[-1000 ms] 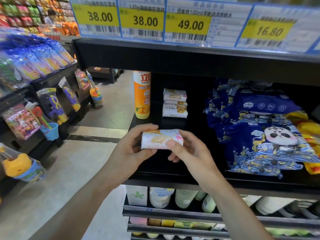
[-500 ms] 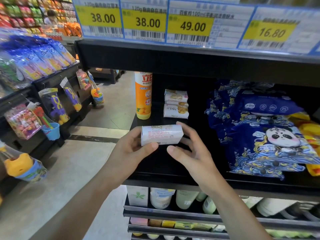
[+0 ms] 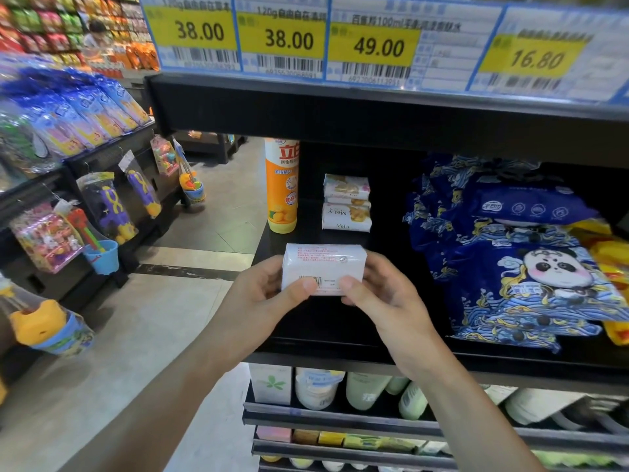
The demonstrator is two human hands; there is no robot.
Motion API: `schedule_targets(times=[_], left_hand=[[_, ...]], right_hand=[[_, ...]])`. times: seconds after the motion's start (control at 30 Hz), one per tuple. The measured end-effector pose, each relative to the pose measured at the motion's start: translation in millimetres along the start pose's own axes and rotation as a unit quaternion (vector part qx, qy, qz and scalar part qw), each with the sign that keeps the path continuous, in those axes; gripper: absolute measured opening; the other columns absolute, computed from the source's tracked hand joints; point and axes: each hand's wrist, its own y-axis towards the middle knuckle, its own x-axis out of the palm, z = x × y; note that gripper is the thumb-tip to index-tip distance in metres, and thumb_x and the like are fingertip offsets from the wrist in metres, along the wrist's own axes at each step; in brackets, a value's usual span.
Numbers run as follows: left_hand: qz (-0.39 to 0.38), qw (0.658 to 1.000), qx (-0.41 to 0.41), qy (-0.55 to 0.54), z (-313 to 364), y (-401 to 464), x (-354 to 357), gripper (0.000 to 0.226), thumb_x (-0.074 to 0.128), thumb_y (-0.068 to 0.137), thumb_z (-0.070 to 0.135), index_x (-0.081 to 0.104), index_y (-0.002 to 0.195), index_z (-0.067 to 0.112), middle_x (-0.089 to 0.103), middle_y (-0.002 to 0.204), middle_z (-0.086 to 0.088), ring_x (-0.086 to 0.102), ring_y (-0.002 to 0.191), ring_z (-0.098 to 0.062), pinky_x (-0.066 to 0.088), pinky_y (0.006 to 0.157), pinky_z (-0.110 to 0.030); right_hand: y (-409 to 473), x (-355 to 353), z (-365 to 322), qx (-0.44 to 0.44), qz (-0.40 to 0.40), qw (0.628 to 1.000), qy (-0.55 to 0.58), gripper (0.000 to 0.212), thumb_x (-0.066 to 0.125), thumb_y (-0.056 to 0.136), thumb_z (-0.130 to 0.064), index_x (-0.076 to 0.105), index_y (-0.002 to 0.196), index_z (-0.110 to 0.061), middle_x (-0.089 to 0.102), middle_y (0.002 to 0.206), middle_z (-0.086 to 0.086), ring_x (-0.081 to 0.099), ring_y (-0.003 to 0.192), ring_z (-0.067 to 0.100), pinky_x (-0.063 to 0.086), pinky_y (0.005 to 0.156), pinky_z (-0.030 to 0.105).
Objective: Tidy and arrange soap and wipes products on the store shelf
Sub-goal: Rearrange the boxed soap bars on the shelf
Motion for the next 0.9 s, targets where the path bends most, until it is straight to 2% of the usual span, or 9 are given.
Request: schedule_targets(times=[0.13,0.2,0.3,0.37,0.43,0.57,0.63,0.73,0.9], left_hand=[[0.001,1.0,0.0,0.003,3,0,3,0.047,0.072,0.093,0.048,0.063,0.137,0.03,0.074,0.127,0.013,0.068,0.121,-0.01,0.053,0.107,-0.042],[0.007,1.0,0.007,0.015,2,1,4,0.059,0.073,0.089,0.053,0.056,0.142,0.034,0.074,0.127,0.014,0.068,0.12,-0.009,0.054,0.105,-0.039],[-0.01,0.999,0.018,0.03,-3,1,4,0.09,0.077,0.079,0.06,0.03,0.155,0.049,0.069,0.13,0.018,0.066,0.122,-0.006,0.052,0.103,-0.031],[-0.027,0.998,0.031,0.049,-5,1,4,0.109,0.082,0.075,0.054,0.011,0.157,0.057,0.063,0.134,0.023,0.064,0.125,-0.007,0.054,0.098,-0.029],[-0.025,0.995,0.057,0.076,-7,1,3,0.117,0.086,0.076,0.041,0.003,0.157,0.061,0.056,0.136,0.029,0.062,0.126,-0.007,0.057,0.092,-0.025],[-0.003,0.992,0.094,0.087,-10,1,3,0.113,0.081,0.084,0.004,0.013,0.156,0.06,0.046,0.146,0.021,0.056,0.132,-0.01,0.057,0.09,-0.022],[0.008,0.99,0.101,0.098,-10,0,5,0.113,0.077,0.087,-0.005,0.016,0.154,0.062,0.039,0.151,0.02,0.054,0.133,-0.008,0.056,0.09,-0.019],[0.027,0.987,0.11,0.109,-10,-1,6,0.109,0.078,0.087,-0.003,0.02,0.151,0.064,0.035,0.153,0.019,0.054,0.131,-0.005,0.055,0.09,-0.016],[0.021,0.989,0.115,0.093,-10,-1,4,0.088,0.077,0.089,-0.001,0.039,0.147,0.053,0.046,0.146,0.009,0.054,0.133,-0.01,0.054,0.097,-0.022]], right_hand=[[0,0,0,0.005,0.016,1.0,0.011,0.047,0.07,0.089,-0.026,0.06,0.134,-0.018,0.075,0.118,0.0,0.071,0.109,0.02,0.058,0.084,0.027],[0,1,-1,0.004,0.028,0.999,0.023,0.05,0.071,0.086,-0.03,0.06,0.133,-0.02,0.077,0.115,0.003,0.072,0.106,0.022,0.059,0.081,0.028],[0,1,-1,0.004,0.049,0.997,0.058,0.05,0.073,0.084,-0.031,0.061,0.132,-0.022,0.078,0.107,0.009,0.075,0.102,0.025,0.061,0.078,0.029],[0,1,-1,0.011,0.061,0.995,0.077,0.054,0.074,0.084,-0.032,0.059,0.135,-0.026,0.078,0.104,0.01,0.076,0.098,0.027,0.061,0.075,0.028],[1,2,0,0.021,0.067,0.994,0.085,0.058,0.074,0.083,-0.033,0.055,0.138,-0.029,0.078,0.099,0.01,0.077,0.093,0.028,0.061,0.072,0.027],[2,3,0,0.031,0.069,0.994,0.075,0.058,0.074,0.084,-0.036,0.054,0.139,-0.032,0.078,0.092,0.011,0.078,0.084,0.028,0.061,0.069,0.026],[1,3,0,0.034,0.069,0.995,0.067,0.057,0.074,0.085,-0.037,0.054,0.139,-0.032,0.078,0.091,0.013,0.078,0.08,0.029,0.061,0.067,0.027],[2,5,1,0.039,0.067,0.996,0.047,0.049,0.072,0.092,-0.033,0.054,0.138,-0.032,0.078,0.09,0.014,0.077,0.075,0.029,0.061,0.064,0.028],[3,8,3,0.048,0.083,0.995,0.01,0.038,0.07,0.095,-0.037,0.057,0.13,-0.036,0.077,0.089,0.012,0.075,0.065,0.027,0.06,0.058,0.03]])
